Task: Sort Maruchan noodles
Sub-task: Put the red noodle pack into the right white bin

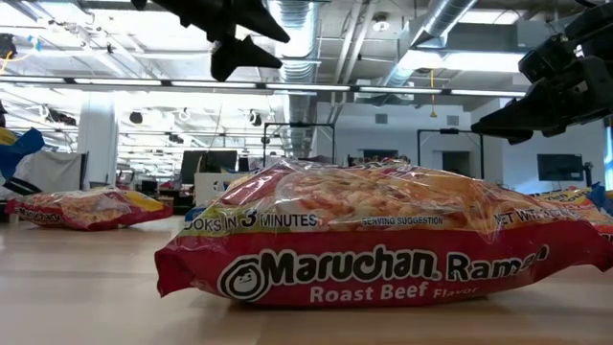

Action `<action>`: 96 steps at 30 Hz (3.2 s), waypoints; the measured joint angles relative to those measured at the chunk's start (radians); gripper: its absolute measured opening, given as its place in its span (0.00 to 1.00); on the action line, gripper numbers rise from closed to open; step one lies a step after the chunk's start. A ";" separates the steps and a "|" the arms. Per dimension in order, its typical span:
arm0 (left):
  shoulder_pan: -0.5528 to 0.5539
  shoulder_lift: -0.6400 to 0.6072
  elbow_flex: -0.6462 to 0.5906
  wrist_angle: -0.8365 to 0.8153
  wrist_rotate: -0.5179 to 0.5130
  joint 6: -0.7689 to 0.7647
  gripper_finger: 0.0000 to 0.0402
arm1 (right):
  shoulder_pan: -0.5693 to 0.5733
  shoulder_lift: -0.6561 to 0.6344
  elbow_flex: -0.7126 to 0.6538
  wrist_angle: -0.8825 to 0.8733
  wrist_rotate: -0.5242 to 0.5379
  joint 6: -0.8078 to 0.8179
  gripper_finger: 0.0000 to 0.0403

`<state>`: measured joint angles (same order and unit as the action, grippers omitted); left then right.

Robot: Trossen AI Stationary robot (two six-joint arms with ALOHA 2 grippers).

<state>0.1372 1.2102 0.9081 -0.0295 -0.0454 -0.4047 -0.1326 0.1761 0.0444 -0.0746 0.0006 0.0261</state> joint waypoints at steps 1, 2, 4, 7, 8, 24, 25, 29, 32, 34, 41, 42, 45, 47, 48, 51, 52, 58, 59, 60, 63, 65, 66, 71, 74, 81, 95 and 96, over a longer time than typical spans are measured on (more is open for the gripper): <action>-0.011 0.000 0.000 0.000 -0.009 -0.028 0.52 | 0.000 0.000 0.000 0.000 0.000 0.000 0.40; -0.023 0.000 0.000 -0.001 -0.015 -0.054 0.52 | 0.000 0.000 0.000 0.000 0.000 0.000 0.40; -0.044 0.000 0.000 -0.001 -0.027 -0.108 0.52 | 0.000 0.000 0.000 0.002 0.000 0.002 0.40; -0.070 0.000 0.000 -0.001 -0.052 -0.199 0.52 | 0.006 0.000 -0.003 0.033 -0.003 0.093 0.40; -0.077 0.000 0.000 -0.001 -0.060 -0.224 0.52 | 0.009 0.000 -0.005 0.058 -0.003 0.157 0.40; -0.219 0.000 0.000 0.077 -0.257 -0.360 0.52 | -0.026 0.002 0.066 0.618 0.170 0.405 0.40; -0.224 0.000 0.000 0.083 -0.265 -0.360 0.52 | -0.035 0.011 0.101 0.613 0.170 0.368 0.40; -0.231 0.000 0.000 0.080 -0.278 -0.359 0.52 | -0.075 0.106 0.275 0.491 0.155 0.208 0.40; -0.230 0.000 0.000 0.077 -0.281 -0.346 0.52 | -0.100 0.211 0.402 0.376 0.155 0.088 0.40; -0.230 0.000 0.000 0.077 -0.281 -0.318 0.52 | -0.112 0.278 0.474 0.305 0.155 0.048 0.40; -0.230 0.000 0.000 0.070 -0.280 -0.265 0.52 | -0.117 0.424 0.631 0.262 0.108 -0.060 0.40; -0.230 0.000 0.000 0.067 -0.280 -0.265 0.52 | -0.117 0.440 0.645 0.269 0.099 -0.107 0.40; -0.230 0.000 0.000 0.064 -0.273 -0.265 0.52 | -0.117 0.510 0.692 0.267 0.057 -0.201 0.40; -0.230 0.000 0.000 0.064 -0.265 -0.265 0.52 | -0.118 0.564 0.728 0.241 0.036 -0.219 0.40; -0.230 0.000 0.000 0.064 -0.263 -0.265 0.52 | -0.122 0.592 0.747 0.213 0.035 -0.229 0.40; -0.230 0.000 0.000 0.063 -0.238 -0.258 0.52 | -0.141 0.674 0.811 0.076 0.034 -0.293 0.43; -0.230 0.000 0.000 0.063 -0.231 -0.258 0.52 | -0.148 0.704 0.833 0.020 0.034 -0.307 0.44; -0.230 0.000 0.000 0.055 -0.212 -0.259 0.52 | -0.163 0.865 0.942 -0.210 -0.014 -0.397 0.50; -0.230 0.000 0.000 0.051 -0.212 -0.259 0.52 | -0.163 0.886 0.955 -0.248 -0.038 -0.436 0.50; -0.230 0.000 0.000 0.045 -0.212 -0.259 0.52 | -0.163 0.909 0.967 -0.285 -0.061 -0.469 0.50; -0.230 0.001 0.000 0.037 -0.212 -0.259 0.52 | -0.154 0.977 0.988 -0.340 -0.126 -0.523 0.49; -0.230 0.001 0.000 0.036 -0.212 -0.258 0.52 | -0.147 1.017 0.992 -0.342 -0.158 -0.532 0.49; -0.230 0.001 0.000 0.034 -0.212 -0.258 0.52 | -0.142 1.036 0.992 -0.346 -0.169 -0.532 0.49; -0.230 0.001 0.000 0.034 -0.213 -0.258 0.52 | -0.088 1.134 0.992 -0.378 -0.187 -0.608 0.48; -0.230 0.001 0.000 0.020 -0.214 -0.250 0.52 | -0.047 1.186 0.992 -0.398 -0.187 -0.686 0.48; -0.230 0.001 -0.001 -0.017 -0.216 -0.251 0.52 | 0.043 1.301 0.992 -0.397 -0.147 -0.794 0.48; -0.230 0.001 -0.001 -0.034 -0.225 -0.254 0.52 | 0.114 1.504 0.992 -0.415 0.118 -0.909 0.48; -0.230 0.001 -0.001 -0.035 -0.225 -0.254 0.52 | 0.114 1.518 0.993 -0.420 0.129 -0.910 0.48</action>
<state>-0.0929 1.2110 0.9073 -0.0643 -0.2707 -0.6590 -0.0185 1.6940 1.0378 -0.4944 0.1299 -0.8842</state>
